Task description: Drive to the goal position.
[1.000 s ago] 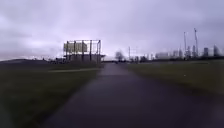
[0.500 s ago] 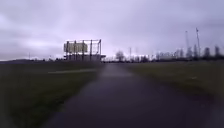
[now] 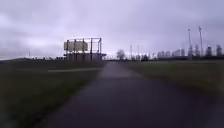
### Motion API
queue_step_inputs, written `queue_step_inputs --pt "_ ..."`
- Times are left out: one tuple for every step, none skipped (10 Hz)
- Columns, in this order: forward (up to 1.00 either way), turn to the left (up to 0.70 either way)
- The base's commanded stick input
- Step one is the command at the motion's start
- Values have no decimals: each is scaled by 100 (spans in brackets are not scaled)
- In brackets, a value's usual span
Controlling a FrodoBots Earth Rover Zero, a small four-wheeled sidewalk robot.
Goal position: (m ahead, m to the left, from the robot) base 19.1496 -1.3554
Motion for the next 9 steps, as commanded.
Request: queue_step_inputs --pt "100 0" --pt "100 0" --pt "100 0" --pt "100 0" --pt "100 0" --pt "100 -3" --pt "100 -7" --pt "100 -34" --pt "100 -35"
